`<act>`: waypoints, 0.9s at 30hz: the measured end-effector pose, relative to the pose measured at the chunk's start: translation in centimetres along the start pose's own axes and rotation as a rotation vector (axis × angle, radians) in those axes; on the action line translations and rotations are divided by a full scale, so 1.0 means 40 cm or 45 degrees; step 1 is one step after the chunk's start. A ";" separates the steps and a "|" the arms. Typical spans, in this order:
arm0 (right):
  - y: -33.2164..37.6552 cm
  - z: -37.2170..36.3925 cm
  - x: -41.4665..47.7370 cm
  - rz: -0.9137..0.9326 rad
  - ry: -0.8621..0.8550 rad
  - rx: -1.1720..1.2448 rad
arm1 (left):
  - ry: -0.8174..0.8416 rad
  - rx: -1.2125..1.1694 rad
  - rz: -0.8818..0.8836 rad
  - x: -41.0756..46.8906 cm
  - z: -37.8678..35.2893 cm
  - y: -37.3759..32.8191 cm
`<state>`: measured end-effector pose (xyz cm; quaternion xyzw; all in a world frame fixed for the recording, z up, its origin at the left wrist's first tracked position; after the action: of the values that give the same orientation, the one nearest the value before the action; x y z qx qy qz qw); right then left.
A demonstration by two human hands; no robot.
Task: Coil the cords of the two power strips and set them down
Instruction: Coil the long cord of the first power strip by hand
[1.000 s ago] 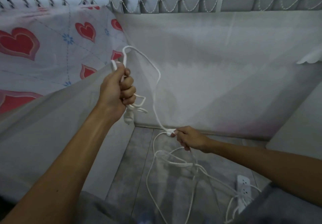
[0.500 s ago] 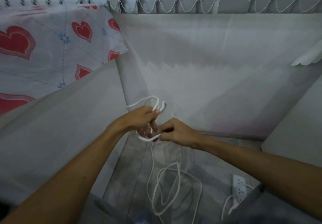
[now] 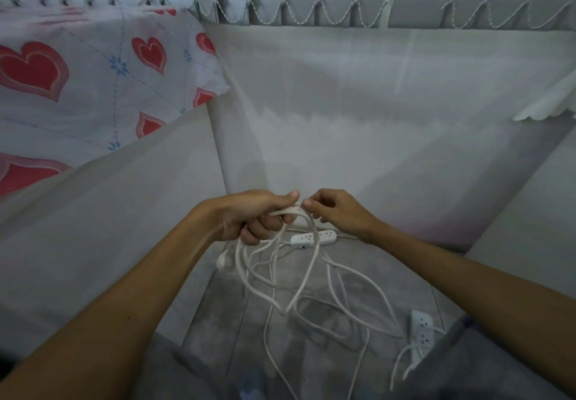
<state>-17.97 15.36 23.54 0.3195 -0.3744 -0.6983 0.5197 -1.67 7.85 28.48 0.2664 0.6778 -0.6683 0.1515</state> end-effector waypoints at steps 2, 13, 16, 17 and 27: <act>-0.036 0.005 0.006 -0.145 0.087 -0.198 | -0.008 -0.110 -0.012 -0.009 0.012 0.002; -0.164 -0.162 -0.008 -0.328 0.691 -0.710 | -0.041 -0.342 -0.105 -0.032 0.049 0.014; -0.154 -0.177 -0.005 -0.345 0.625 -0.604 | -0.088 -0.273 -0.087 -0.030 0.057 0.020; -0.159 -0.172 -0.002 -0.390 0.628 -0.563 | -0.118 -0.234 -0.078 -0.032 0.064 0.022; -0.163 -0.020 0.030 -0.338 0.377 -0.845 | -0.536 0.316 0.194 -0.086 0.187 0.102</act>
<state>-20.78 15.24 17.48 0.2772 -0.0044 -0.7890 0.5483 2.31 -0.23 26.58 0.1882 0.5222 -0.7737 0.3053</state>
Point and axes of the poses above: each hand's wrist, its own x-axis towards the middle knuckle, its own z-axis out of the back of the hand, y = z × x, the point moved 6 cm from there along x, towards the middle knuckle, and after that the axes turned 15 degrees about y, right-handed, at the moved point
